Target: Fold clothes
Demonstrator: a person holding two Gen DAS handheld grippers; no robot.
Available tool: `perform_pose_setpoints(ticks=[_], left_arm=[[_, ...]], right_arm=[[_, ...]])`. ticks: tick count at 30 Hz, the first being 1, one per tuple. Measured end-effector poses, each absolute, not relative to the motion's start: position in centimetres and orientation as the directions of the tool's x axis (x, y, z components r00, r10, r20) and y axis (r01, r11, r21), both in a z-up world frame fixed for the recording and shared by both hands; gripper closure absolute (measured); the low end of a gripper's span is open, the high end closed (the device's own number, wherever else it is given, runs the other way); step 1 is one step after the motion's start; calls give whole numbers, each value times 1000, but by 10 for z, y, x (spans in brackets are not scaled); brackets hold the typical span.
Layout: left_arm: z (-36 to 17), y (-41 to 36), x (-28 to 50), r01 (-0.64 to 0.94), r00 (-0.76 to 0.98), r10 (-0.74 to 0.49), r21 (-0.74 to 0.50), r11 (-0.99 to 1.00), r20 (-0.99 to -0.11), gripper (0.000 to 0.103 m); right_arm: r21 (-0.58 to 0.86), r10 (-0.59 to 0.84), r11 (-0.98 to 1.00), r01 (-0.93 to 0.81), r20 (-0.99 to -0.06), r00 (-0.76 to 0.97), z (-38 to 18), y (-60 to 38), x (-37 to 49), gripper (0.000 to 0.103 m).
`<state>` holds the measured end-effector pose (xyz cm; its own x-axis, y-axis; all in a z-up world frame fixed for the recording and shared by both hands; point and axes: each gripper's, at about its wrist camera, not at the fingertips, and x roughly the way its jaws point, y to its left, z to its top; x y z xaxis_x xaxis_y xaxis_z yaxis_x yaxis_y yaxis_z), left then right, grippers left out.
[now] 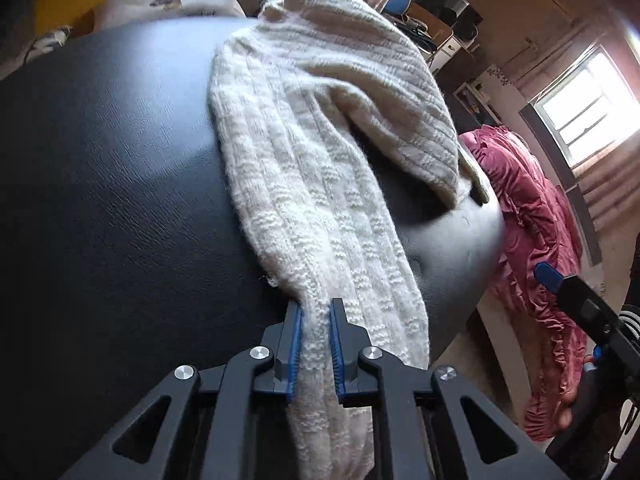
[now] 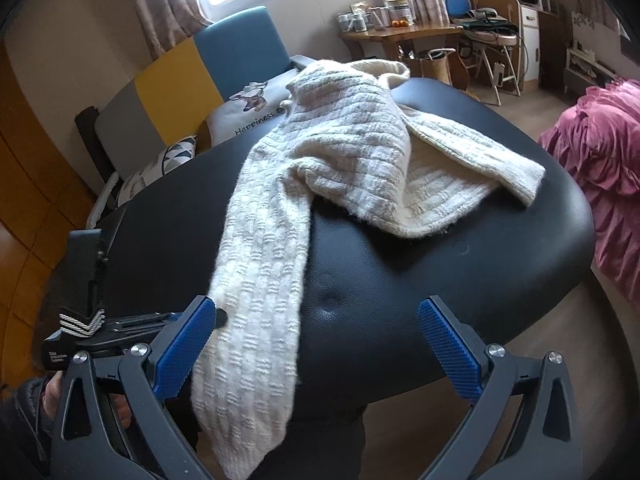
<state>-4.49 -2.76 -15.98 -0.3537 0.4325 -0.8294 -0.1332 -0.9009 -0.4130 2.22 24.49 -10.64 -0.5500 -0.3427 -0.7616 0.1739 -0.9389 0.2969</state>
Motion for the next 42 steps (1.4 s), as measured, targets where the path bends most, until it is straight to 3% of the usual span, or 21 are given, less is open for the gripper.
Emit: perform_pose_setpoints(ticks=[7,11,17,19,22,27,33,37,42], left_arm=[[-133,-30,-39,-178,-447,346,-297,-938,-825,93],[-123,-39,-40,-154,-440,351,-315,-936,-827,93],[-52,-67,-37,-139,-622,268,-233,-962,-736,93],[-45,-78,-45,-109,-633,212,-185,-977,-744,93],[-63,-87,-56,-74,-587,173,-160,-984,-791,93],[-102,-87,-54,-60,-515,186,-181,-982,-837,93],[-136,-88,-50,-36,-465,158,-159,-987,-871,93],[-147,-103,-49,-19,-459,186,-200,-980,-869,93],[-144,-130,-41,-19,-477,233,-255,-967,-848,89]], right_arm=[[284,-314,-949,140,-780,-541,-113,248,24,0],[273,-298,-954,127,-796,-527,-119,247,24,0],[325,-365,-930,173,-755,-545,-113,248,28,0],[333,-384,-923,193,-747,-543,-111,246,25,0],[296,-365,-931,213,-753,-547,-105,241,5,0],[372,-474,-881,293,-702,-531,-91,227,-51,0],[460,-515,-857,234,-737,-437,-123,211,-166,0],[503,-488,-863,47,-807,-332,-188,221,-216,0],[450,-462,-885,121,-809,-364,-193,207,-210,0]])
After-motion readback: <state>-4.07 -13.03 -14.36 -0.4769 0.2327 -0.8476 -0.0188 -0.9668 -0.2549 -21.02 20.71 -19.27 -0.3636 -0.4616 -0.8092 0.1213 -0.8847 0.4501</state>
